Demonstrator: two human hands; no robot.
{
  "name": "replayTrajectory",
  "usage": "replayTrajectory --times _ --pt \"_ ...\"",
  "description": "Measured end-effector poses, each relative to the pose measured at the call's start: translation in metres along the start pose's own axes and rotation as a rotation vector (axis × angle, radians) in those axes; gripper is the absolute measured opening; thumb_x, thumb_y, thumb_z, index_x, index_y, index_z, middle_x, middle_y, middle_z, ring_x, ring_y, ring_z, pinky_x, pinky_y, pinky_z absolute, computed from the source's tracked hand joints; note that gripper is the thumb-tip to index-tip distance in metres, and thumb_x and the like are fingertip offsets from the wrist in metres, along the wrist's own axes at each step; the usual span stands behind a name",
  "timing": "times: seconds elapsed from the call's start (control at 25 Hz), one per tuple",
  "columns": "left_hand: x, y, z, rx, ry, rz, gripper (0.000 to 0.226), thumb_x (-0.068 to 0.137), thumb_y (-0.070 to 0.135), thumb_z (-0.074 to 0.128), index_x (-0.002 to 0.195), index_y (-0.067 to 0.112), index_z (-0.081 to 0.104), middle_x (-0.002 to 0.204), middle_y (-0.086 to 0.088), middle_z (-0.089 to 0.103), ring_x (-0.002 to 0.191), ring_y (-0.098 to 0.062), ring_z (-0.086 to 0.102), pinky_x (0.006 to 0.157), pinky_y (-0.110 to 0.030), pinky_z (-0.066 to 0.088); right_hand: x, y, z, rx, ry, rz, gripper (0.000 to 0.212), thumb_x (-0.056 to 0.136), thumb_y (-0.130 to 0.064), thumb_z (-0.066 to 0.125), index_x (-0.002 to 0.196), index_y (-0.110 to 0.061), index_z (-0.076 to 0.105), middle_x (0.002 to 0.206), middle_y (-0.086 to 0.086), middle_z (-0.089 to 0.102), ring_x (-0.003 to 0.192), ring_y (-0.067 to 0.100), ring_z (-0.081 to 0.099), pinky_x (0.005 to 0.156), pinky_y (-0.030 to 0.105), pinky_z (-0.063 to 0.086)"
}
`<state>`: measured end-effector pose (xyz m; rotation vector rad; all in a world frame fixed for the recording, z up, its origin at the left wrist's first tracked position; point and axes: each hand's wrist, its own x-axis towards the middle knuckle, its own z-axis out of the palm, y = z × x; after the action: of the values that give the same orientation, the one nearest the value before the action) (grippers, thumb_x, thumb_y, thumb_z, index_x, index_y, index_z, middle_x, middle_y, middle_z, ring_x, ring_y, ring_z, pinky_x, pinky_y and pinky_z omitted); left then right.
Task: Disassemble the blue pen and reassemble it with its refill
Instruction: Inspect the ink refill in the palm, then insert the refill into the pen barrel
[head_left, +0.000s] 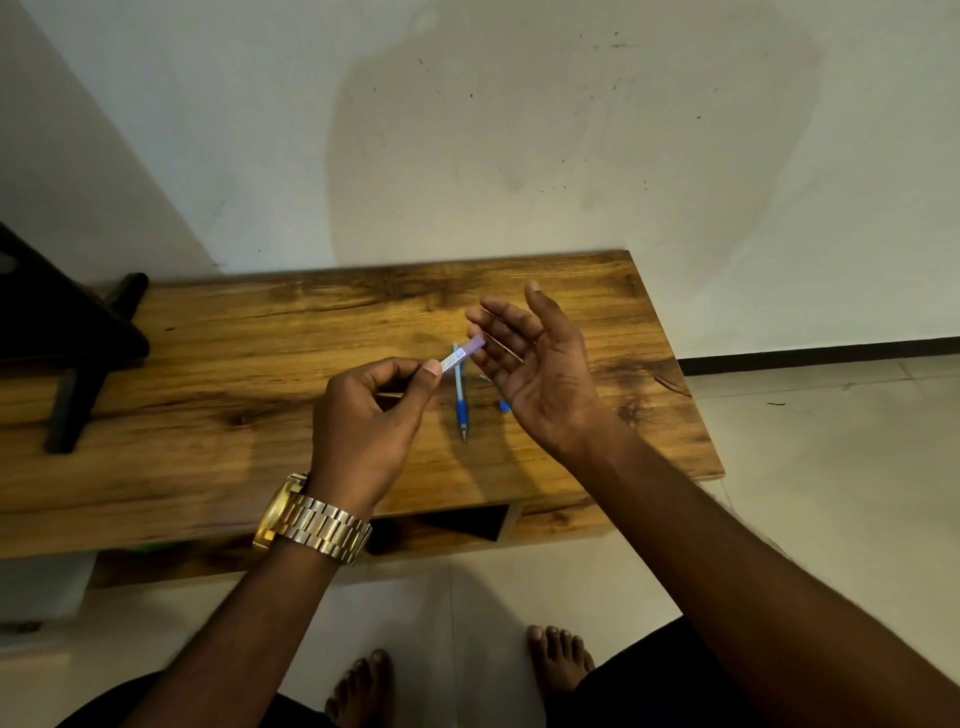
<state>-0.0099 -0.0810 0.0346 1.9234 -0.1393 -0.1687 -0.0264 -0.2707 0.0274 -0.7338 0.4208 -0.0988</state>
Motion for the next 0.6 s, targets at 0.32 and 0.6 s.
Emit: replayTrajectory --times 0.32,0.6 --pt "0.0046 -0.0026 -0.0024 -0.040 0.061 -0.004 0.011 0.096 0.043 0.075 0.099 0.035 0.082 0.079 0.011 0.076 0.079 -0.011 0.069 0.069 -0.039 0.057 -0.0051 0.0074 -0.0007 -0.276 0.033 -0.116 0.038 0.099 -0.015 0.076 0.122 0.015 0.071 0.082 0.006 0.069 0.070 0.012 0.057 0.066 0.024 0.056" --pt "0.0051 -0.0051 -0.0053 -0.031 0.044 -0.011 0.014 0.096 0.041 0.075 0.104 0.032 0.082 0.083 0.011 0.075 0.083 -0.012 0.069 0.073 -0.042 0.059 0.0007 0.0087 -0.0021 -0.300 0.050 -0.102 0.008 0.098 -0.002 0.074 0.093 -0.004 0.081 0.075 0.002 0.070 0.063 0.008 0.058 0.066 0.026 0.055"
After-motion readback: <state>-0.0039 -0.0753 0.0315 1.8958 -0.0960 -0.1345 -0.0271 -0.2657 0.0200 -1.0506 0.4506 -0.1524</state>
